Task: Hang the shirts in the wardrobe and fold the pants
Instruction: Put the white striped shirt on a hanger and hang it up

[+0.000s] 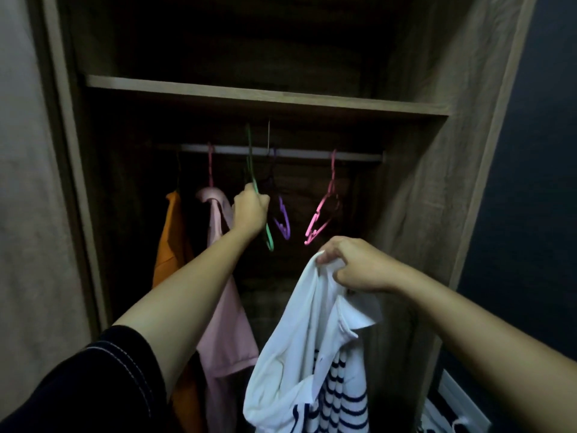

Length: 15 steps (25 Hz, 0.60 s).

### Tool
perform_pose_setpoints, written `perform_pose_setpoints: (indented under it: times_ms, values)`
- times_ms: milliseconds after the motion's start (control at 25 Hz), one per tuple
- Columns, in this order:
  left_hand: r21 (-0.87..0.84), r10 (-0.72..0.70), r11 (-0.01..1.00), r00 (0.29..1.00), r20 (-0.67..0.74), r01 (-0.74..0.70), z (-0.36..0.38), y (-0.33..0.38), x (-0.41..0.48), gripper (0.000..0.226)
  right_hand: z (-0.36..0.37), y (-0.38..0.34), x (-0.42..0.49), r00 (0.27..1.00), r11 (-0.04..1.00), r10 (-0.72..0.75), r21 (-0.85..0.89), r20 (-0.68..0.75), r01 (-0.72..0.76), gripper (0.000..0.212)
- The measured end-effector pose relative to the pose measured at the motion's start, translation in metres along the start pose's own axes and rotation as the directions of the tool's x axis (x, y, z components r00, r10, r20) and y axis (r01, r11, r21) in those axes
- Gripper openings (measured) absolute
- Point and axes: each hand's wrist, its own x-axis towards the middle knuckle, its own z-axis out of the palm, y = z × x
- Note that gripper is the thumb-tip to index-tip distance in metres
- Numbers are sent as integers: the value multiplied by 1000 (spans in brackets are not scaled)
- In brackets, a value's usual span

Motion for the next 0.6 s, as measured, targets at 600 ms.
perform_pose_setpoints:
  times_ms: [600]
  values:
    - [274, 229, 948, 943, -243, -160, -165, -81, -241, 25, 30, 2, -29, 998, 998, -53, -18, -21, 53, 41]
